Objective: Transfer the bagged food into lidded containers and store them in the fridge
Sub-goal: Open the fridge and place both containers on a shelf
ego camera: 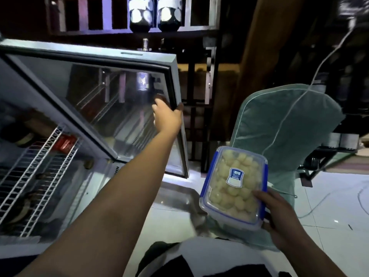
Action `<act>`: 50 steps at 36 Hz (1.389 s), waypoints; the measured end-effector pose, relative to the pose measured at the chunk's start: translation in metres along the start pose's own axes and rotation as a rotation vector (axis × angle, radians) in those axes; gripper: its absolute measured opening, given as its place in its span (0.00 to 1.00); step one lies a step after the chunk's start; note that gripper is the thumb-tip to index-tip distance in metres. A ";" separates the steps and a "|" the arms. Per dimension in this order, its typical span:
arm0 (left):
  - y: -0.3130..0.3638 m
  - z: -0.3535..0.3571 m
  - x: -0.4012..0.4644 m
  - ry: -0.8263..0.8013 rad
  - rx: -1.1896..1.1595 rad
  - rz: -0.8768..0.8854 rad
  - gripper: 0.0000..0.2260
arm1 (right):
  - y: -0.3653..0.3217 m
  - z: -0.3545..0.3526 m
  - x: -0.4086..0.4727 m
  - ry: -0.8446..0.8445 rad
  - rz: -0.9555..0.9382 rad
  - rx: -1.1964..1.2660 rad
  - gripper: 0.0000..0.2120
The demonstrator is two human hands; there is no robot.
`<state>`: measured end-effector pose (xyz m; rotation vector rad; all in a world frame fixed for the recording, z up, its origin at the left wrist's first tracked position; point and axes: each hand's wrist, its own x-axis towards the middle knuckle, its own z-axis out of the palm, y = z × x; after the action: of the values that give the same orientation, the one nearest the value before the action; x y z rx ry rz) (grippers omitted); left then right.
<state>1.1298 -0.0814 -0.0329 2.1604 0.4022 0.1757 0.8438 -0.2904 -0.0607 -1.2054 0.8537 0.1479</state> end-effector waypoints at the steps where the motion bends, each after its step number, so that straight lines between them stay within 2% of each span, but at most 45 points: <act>1: 0.003 0.003 0.003 0.001 0.005 -0.005 0.38 | -0.002 -0.003 0.003 -0.005 -0.014 0.004 0.14; 5: 0.010 0.010 0.014 -0.019 -0.034 -0.031 0.33 | -0.008 -0.007 0.013 -0.022 -0.051 0.038 0.15; 7: 0.007 0.006 0.013 -0.075 -0.068 0.032 0.28 | -0.010 -0.005 0.017 -0.032 -0.061 0.043 0.17; 10: -0.009 -0.010 -0.005 -0.201 -0.104 0.123 0.24 | -0.011 0.002 0.024 -0.058 -0.058 0.027 0.15; 12: -0.028 -0.025 -0.029 -0.367 -0.132 0.106 0.20 | -0.011 0.008 0.029 -0.085 -0.046 0.012 0.16; 14: -0.053 -0.043 -0.061 -0.576 -0.139 0.011 0.17 | -0.014 0.017 0.036 -0.132 -0.031 -0.003 0.18; 16: -0.078 -0.065 -0.097 -0.729 -0.183 -0.145 0.19 | -0.014 0.030 0.043 -0.186 -0.019 -0.049 0.18; 19: -0.116 -0.097 -0.140 -0.802 -0.375 -0.319 0.20 | -0.014 0.059 0.052 -0.285 0.012 -0.116 0.17; 22: -0.141 -0.126 -0.159 -0.711 -0.510 -0.403 0.16 | -0.015 0.097 0.057 -0.358 0.026 -0.207 0.19; 25: -0.160 -0.159 -0.162 -0.572 -0.611 -0.445 0.18 | -0.013 0.145 0.058 -0.472 0.040 -0.309 0.17; 30: -0.182 -0.209 -0.153 -0.365 -0.694 -0.478 0.22 | -0.007 0.229 0.054 -0.665 0.042 -0.401 0.18; 34: -0.207 -0.255 -0.139 -0.176 -0.736 -0.535 0.24 | 0.006 0.308 0.042 -0.831 0.024 -0.450 0.25; 39: -0.241 -0.310 -0.118 0.028 -0.794 -0.627 0.24 | 0.032 0.404 0.018 -0.963 -0.074 -0.552 0.22; 43: -0.273 -0.349 -0.096 0.156 -0.815 -0.690 0.15 | 0.056 0.469 -0.006 -0.997 -0.248 -0.579 0.28; 50: -0.319 -0.392 -0.054 0.293 -0.882 -0.715 0.11 | 0.087 0.546 -0.016 -1.191 -0.334 -0.621 0.25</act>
<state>0.9027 0.3727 -0.0631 1.0427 1.0164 0.2093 1.0592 0.2188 -0.0639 -1.5003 -0.4781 0.8028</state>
